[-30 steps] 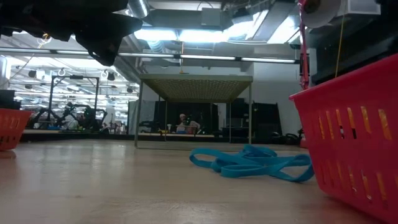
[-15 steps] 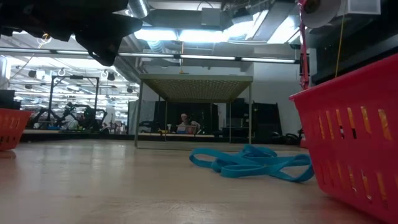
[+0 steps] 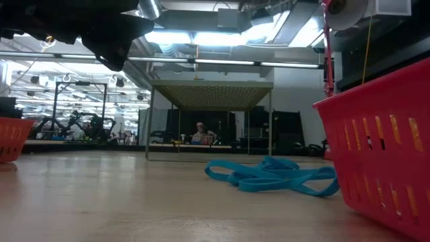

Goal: Pick & Place Office Desk Supplies
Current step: Put the blue rubber band into the blue bin

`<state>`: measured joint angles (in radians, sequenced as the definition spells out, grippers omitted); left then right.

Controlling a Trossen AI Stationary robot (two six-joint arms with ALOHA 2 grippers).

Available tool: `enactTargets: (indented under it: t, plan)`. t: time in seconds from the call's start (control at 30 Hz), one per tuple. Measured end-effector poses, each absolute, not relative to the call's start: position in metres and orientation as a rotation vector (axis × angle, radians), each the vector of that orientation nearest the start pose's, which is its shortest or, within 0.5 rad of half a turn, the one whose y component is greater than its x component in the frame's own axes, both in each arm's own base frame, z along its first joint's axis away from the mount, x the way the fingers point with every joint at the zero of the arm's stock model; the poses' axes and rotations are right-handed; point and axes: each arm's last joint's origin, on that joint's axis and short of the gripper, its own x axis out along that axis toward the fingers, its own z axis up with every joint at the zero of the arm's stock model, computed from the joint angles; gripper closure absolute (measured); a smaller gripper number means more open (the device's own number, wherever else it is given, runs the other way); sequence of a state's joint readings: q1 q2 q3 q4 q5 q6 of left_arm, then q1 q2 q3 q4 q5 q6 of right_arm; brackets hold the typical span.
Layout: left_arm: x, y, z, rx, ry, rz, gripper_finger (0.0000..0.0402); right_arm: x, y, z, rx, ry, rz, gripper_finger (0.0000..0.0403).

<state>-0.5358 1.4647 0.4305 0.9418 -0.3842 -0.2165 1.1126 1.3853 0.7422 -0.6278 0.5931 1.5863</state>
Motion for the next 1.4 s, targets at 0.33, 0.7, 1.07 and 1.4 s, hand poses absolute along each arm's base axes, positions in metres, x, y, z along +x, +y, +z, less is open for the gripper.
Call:
enactTargets:
  t: [0.33, 0.7, 1.07, 1.4]
  plan:
    - [0.232, -0.125, 0.177, -0.175, 0.099, -0.142, 0.0258, 0.116, 0.2, 0.176, 0.517, 0.949, -0.267, 0.016]
    - [0.232, -0.125, 0.178, -0.166, 0.094, -0.143, 0.0258, 0.149, 0.191, 0.215, 0.321, 0.696, -0.246, 0.0151]
    - [0.232, -0.125, 0.178, -0.166, 0.095, -0.143, 0.0258, 0.221, 0.156, 0.211, 0.059, 0.788, -0.129, 0.0165]
    - [0.232, -0.125, 0.178, -0.165, 0.096, -0.143, 0.0258, 0.268, 0.136, 0.158, -0.048, 0.993, 0.068, 0.0176]
